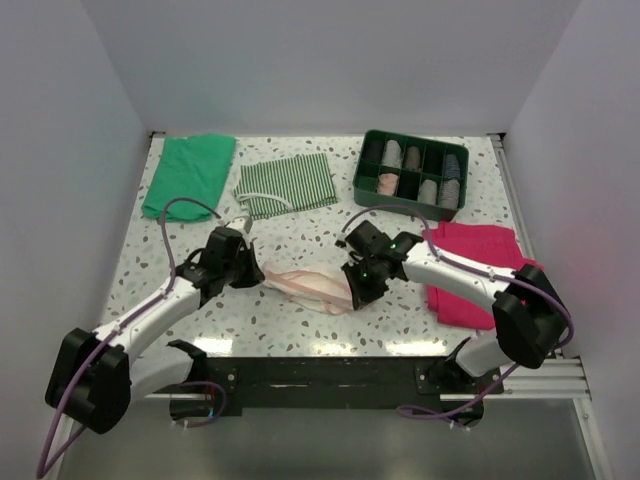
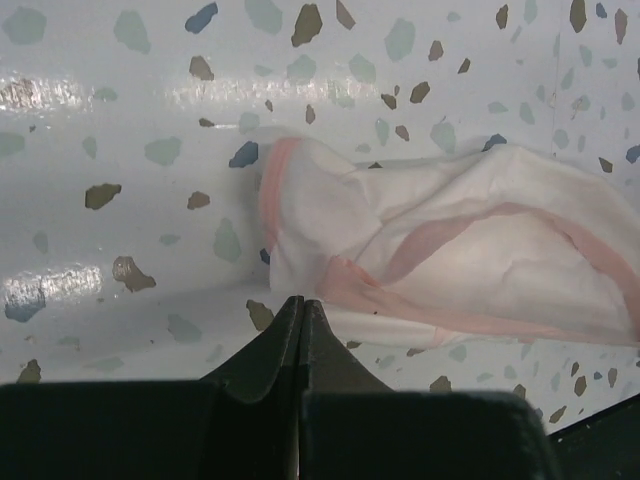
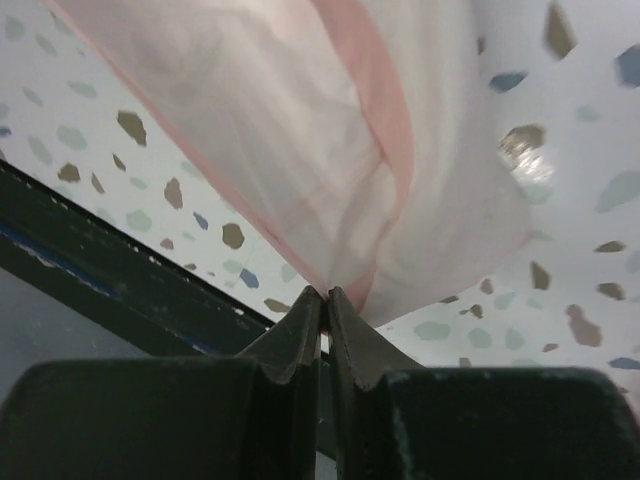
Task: Roll the underwear
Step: Flatten out the underwear at the center of the board.
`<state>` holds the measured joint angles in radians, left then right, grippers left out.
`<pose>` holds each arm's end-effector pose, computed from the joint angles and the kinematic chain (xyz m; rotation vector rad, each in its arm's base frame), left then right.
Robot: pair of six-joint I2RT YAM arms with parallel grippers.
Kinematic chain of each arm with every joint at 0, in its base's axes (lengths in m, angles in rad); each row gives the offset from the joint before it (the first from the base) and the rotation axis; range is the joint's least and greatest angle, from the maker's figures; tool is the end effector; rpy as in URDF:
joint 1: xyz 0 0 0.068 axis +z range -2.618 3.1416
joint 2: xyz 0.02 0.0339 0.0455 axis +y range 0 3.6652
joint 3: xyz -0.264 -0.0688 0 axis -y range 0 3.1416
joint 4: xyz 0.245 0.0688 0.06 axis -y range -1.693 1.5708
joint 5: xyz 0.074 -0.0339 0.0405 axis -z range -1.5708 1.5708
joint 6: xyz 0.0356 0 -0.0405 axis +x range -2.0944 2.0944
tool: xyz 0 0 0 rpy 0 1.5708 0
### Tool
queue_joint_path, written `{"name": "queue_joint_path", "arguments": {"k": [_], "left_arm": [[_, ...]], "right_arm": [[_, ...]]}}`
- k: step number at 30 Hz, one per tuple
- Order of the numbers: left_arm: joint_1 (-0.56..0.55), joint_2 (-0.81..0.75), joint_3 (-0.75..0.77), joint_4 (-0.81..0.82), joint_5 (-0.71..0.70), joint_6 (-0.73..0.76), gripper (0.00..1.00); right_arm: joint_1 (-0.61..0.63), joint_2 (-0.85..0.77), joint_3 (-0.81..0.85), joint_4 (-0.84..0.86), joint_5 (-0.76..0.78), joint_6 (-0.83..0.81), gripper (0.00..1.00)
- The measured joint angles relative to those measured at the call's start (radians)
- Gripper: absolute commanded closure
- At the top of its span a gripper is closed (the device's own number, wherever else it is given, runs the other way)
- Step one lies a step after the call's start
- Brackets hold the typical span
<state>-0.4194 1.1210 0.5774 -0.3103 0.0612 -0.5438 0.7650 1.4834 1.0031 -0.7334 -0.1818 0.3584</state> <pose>0.1981 -0.0907 0.1933 -0.1262 2.4847 -0.4992 0.1976 0.1986 0.2144 -0.6308 2.8243 0.5014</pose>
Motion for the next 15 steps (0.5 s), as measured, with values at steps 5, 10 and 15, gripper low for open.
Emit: {"name": "queue_joint_path", "arguments": {"k": [5,10,15], "left_arm": [[0.0,-0.049,-0.09,0.047,0.013,-0.086,0.96],[0.0,-0.009,-0.112,0.055,0.013,-0.103,0.79],[0.0,-0.027,-0.112,0.052,0.007,-0.112,0.59]], "right_arm": [[0.068,-0.003,-0.118,0.071,-0.036,0.065,0.68],[0.068,-0.026,-0.126,0.075,-0.017,0.104,0.52],[0.068,-0.15,-0.104,0.046,0.07,0.153,0.48]]}}
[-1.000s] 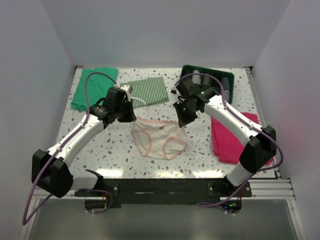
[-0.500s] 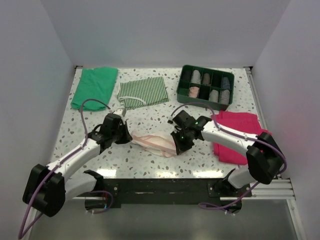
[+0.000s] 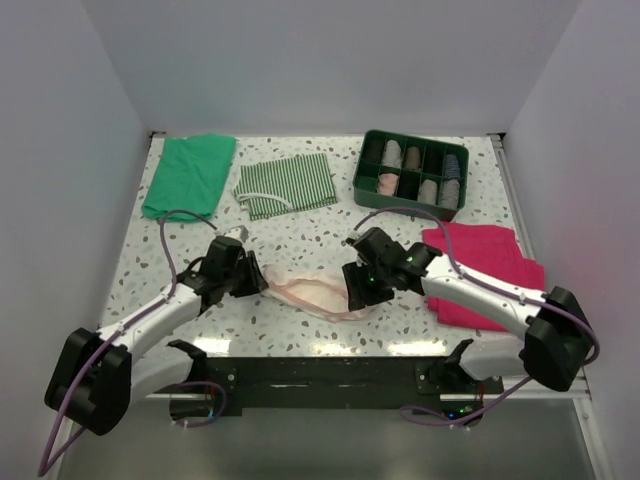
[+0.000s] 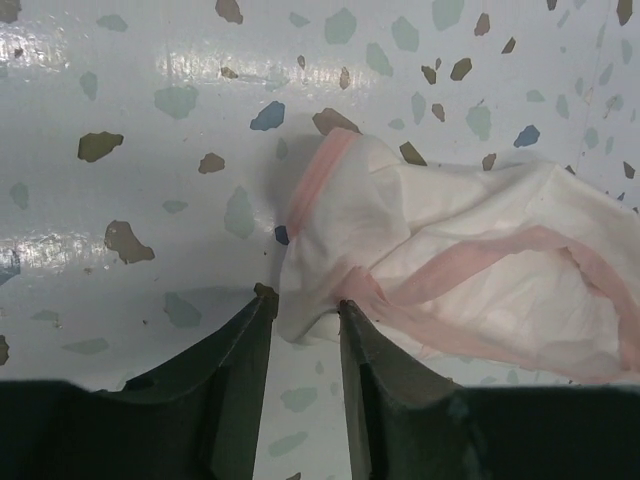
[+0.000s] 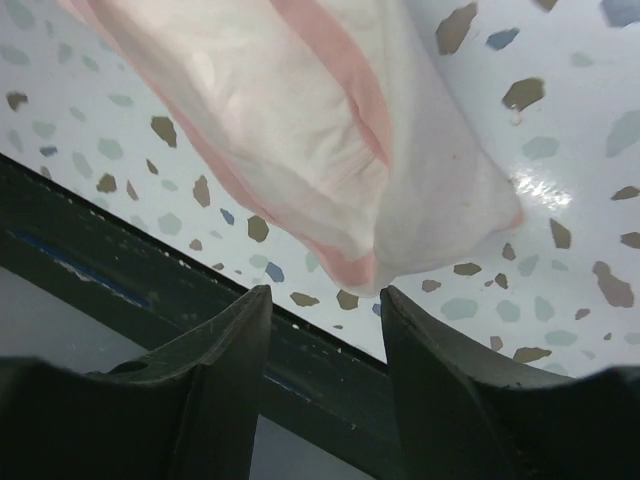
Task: Roll the underwear
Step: Flatten out the underwear at the center of the board.
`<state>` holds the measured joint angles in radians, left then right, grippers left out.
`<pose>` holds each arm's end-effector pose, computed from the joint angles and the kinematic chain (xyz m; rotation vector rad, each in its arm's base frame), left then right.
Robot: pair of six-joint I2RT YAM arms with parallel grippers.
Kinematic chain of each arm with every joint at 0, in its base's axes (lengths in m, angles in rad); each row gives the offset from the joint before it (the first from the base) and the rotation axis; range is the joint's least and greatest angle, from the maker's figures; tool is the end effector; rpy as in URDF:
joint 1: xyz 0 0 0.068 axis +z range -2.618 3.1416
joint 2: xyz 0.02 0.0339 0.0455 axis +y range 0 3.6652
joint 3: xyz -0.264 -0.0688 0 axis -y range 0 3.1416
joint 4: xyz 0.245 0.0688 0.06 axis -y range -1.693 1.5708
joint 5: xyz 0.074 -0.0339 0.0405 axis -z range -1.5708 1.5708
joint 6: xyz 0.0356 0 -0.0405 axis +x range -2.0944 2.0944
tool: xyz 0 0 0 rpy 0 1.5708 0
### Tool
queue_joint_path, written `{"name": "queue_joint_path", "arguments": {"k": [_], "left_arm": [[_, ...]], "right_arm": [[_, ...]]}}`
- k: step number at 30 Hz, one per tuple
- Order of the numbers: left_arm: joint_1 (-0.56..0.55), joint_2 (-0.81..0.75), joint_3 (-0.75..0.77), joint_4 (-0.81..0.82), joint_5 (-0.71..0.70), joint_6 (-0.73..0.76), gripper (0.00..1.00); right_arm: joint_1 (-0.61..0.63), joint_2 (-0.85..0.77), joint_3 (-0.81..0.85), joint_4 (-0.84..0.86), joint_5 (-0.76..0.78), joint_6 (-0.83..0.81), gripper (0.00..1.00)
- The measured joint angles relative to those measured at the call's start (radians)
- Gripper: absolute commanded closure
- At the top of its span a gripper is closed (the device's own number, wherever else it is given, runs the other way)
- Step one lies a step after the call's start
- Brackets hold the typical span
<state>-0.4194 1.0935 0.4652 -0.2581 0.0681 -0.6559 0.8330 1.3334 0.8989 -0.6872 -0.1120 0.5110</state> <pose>0.1830 -0.0842 0.1677 -0.2685 2.5210 -0.5366 0.1672 0.1898 0.2229 -0.4863 2.7700 0.5232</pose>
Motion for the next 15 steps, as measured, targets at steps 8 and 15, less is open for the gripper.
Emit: {"name": "queue_joint_path", "arguments": {"k": [8,15], "left_arm": [[0.0,-0.095,0.014,-0.02,-0.027,-0.01,0.48],[0.0,-0.08,0.037,-0.016,0.005,-0.002,0.48]], "right_arm": [[-0.001,0.005,0.033,-0.012,0.074,0.058,0.54],[0.0,0.041,0.033,0.0,0.069,0.08,0.63]]}}
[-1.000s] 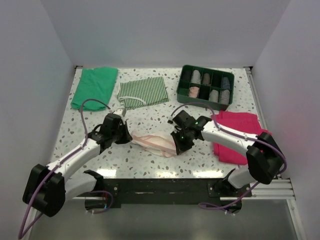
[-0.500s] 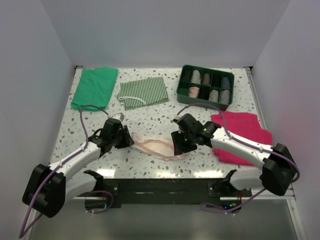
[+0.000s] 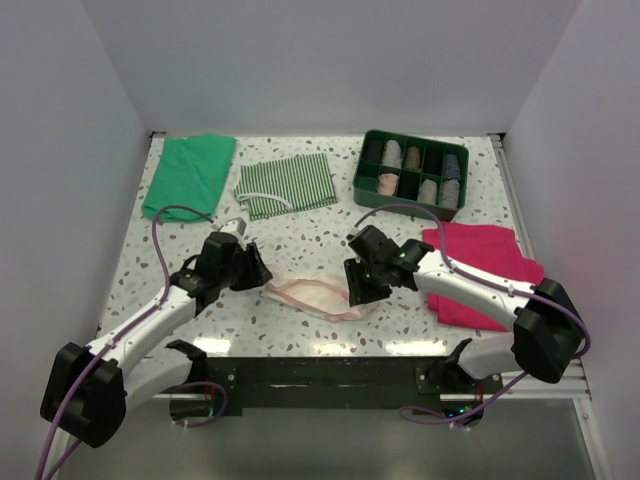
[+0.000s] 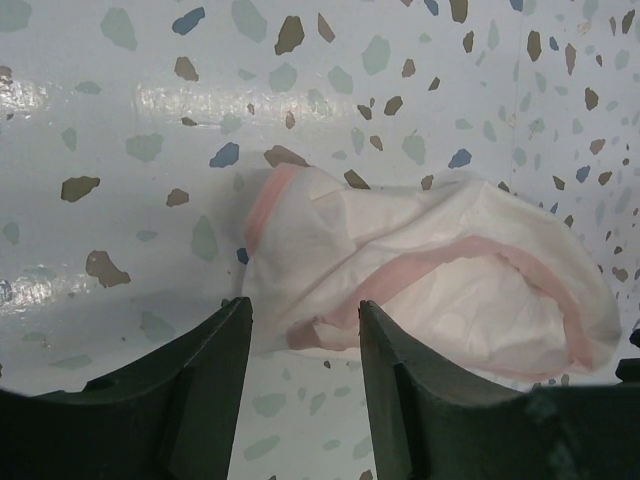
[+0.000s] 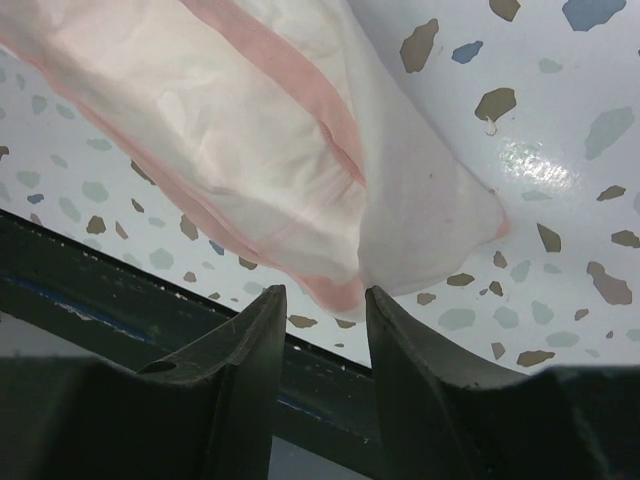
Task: Roll the underwear
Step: Flatten out the underwear at the center of the board.
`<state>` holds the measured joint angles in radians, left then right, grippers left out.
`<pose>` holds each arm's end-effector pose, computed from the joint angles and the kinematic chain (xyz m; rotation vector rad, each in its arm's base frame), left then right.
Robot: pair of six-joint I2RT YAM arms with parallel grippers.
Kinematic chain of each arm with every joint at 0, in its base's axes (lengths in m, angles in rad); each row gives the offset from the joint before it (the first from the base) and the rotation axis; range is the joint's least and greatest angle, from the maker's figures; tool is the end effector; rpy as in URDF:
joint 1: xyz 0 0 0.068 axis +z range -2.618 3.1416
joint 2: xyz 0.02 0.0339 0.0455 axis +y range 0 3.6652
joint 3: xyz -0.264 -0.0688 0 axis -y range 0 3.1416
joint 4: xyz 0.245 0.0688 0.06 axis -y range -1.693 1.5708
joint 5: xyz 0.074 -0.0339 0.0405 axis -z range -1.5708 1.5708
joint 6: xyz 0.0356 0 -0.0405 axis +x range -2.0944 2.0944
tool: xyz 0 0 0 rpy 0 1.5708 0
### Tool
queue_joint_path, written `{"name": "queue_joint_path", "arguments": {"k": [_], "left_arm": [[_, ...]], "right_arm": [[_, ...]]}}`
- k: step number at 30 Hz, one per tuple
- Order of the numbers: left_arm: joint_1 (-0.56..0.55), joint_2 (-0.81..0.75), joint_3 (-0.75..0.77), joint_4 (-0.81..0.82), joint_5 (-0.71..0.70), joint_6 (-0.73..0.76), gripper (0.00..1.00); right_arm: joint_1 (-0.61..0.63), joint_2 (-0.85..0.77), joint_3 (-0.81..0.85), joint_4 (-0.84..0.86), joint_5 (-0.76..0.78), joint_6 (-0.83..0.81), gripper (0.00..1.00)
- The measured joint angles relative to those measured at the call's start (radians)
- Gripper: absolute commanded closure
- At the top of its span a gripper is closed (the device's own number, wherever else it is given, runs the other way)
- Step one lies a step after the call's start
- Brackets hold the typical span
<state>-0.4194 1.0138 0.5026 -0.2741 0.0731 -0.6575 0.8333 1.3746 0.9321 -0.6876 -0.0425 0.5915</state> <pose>0.1824 -0.0842 0.1926 -0.2528 2.4245 -0.5943 0.1753 0.1952 0.2226 -0.3509 2.7780 0.4550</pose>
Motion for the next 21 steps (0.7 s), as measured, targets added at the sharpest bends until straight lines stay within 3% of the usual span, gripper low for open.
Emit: {"name": "queue_joint_path", "arguments": {"k": [9,21], "left_arm": [[-0.027,0.071,0.011,0.019,0.029,0.023,0.49],[-0.094,0.098,-0.011,0.017,-0.012,0.023,0.59]], "right_arm": [[0.024,0.001,0.0,-0.012,0.008,0.003,0.68],[0.038,0.085,0.0,-0.024,0.06,0.01,0.68]]}}
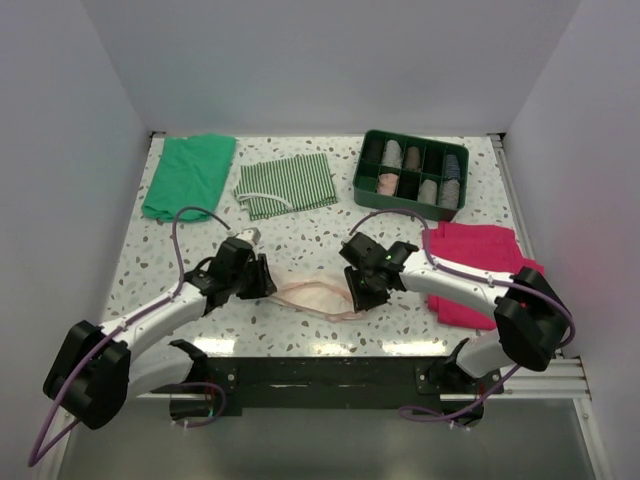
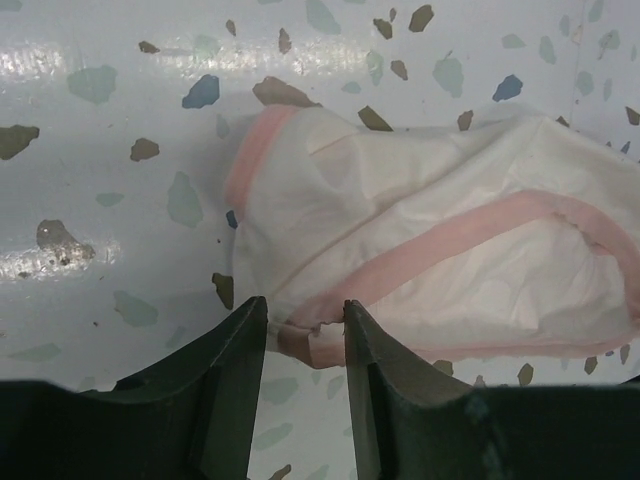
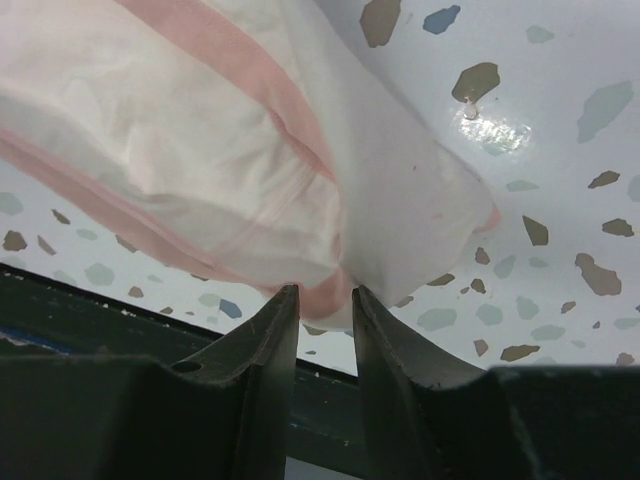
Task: Roll the underwear
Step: Flatten out the underwear at the center of the board.
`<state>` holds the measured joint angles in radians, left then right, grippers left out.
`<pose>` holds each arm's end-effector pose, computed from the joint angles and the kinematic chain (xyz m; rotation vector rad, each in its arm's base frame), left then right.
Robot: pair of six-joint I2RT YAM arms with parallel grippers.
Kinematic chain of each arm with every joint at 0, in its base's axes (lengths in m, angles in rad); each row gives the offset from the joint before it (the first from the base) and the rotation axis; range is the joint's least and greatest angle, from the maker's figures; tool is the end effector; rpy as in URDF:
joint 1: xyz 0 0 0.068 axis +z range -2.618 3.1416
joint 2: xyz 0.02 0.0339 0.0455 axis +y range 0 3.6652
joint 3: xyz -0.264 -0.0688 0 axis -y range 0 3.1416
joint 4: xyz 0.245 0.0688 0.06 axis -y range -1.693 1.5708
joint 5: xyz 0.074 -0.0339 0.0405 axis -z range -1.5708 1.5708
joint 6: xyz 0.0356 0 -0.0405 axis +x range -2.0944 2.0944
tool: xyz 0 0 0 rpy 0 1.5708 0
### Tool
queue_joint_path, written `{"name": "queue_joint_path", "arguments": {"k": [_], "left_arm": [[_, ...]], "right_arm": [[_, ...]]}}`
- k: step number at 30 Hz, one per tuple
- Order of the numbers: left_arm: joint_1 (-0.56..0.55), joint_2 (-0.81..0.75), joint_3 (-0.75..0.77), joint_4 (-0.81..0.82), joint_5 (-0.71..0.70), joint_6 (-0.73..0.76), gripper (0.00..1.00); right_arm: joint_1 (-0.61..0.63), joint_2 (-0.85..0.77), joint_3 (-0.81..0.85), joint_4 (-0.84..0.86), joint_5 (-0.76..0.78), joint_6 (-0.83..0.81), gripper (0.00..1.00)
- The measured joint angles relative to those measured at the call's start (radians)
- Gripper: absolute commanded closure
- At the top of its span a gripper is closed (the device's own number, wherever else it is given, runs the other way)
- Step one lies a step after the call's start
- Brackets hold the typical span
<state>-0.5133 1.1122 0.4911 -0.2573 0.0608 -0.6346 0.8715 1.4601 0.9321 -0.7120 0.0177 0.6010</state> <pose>0.1794 -0.1036 0.1721 -0.1259 2.5318 -0.5612 0.1732 0.2049 0.2006 -0.3827 2.8436 0.3028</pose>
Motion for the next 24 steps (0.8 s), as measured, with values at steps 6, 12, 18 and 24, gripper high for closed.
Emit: {"name": "queue_joint_path", "arguments": {"k": [6,12,18,24], "left_arm": [[-0.001,-0.02,-0.04,-0.022,-0.029,-0.001,0.59],[-0.006,-0.108,-0.047,-0.034,-0.039,-0.001,0.56],[-0.006,-0.17,-0.047,-0.04,-0.031,-0.001,0.54],[-0.011,-0.184,-0.046,-0.046,-0.012,-0.001,0.56]], "right_arm": [[0.003,0.024,0.0,-0.011,0.025,0.009,0.68],[0.019,0.024,0.0,-0.013,0.026,0.017,0.64],[0.041,0.027,0.001,-0.012,0.031,0.029,0.59],[0.07,0.078,0.031,-0.018,0.08,0.047,0.62]]}}
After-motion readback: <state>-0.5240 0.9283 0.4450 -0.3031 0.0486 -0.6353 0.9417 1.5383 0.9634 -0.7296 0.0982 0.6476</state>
